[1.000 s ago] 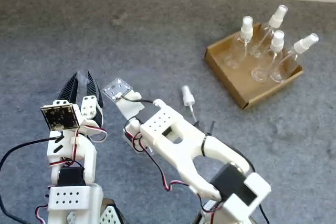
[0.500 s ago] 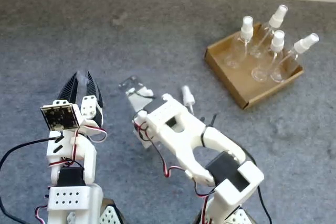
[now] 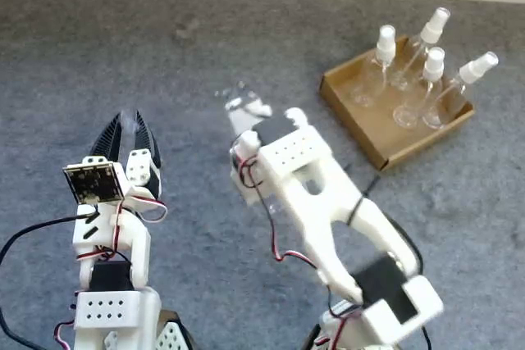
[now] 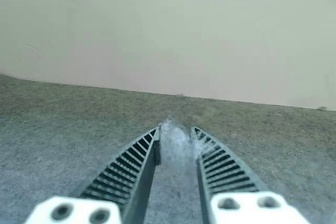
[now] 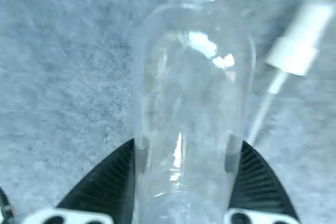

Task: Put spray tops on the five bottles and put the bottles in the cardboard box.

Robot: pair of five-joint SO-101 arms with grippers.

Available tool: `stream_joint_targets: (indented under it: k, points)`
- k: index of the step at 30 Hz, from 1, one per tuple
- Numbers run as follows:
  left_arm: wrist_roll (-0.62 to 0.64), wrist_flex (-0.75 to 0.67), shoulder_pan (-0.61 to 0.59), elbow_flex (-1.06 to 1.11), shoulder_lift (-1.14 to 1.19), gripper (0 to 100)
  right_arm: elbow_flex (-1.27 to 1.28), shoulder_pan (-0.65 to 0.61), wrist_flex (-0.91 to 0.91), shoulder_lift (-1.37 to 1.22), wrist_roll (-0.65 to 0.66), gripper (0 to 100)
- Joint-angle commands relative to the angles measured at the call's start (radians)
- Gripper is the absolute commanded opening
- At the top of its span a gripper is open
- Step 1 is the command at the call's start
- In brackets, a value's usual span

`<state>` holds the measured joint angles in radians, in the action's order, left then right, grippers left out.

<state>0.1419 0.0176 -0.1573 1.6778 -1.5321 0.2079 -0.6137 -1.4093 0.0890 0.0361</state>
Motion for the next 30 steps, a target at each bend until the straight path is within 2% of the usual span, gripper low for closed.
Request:
stream_joint_targets:
  k: [1, 5, 11, 16, 22, 26, 30]
  points:
    - [-0.002, -0.015, -0.012, 0.025, -0.01, 7, -0.059, 0.058, -0.058, 0.165, 0.0, 17.0]
    - [-0.002, -0.015, -0.01, 0.025, -0.01, 7, -0.004, 0.133, -0.12, 0.311, 0.0, 17.0]
    - [-0.005, -0.014, 0.021, 0.025, -0.01, 7, 0.174, 0.255, -0.116, 0.506, 0.005, 17.0]
    - [-0.005, -0.014, 0.031, 0.025, -0.008, 7, 0.406, 0.312, -0.013, 0.611, 0.244, 17.0]
    - [-0.005, -0.014, 0.031, 0.025, -0.008, 7, 0.719, 0.453, 0.257, 0.684, 0.285, 17.0]
    - [-0.005, -0.014, 0.031, 0.025, -0.005, 7, 0.834, 0.503, 0.28, 0.69, 0.411, 17.0]
    - [-0.005, -0.014, 0.031, 0.025, -0.005, 7, 0.874, 0.562, 0.28, 0.69, 0.476, 17.0]
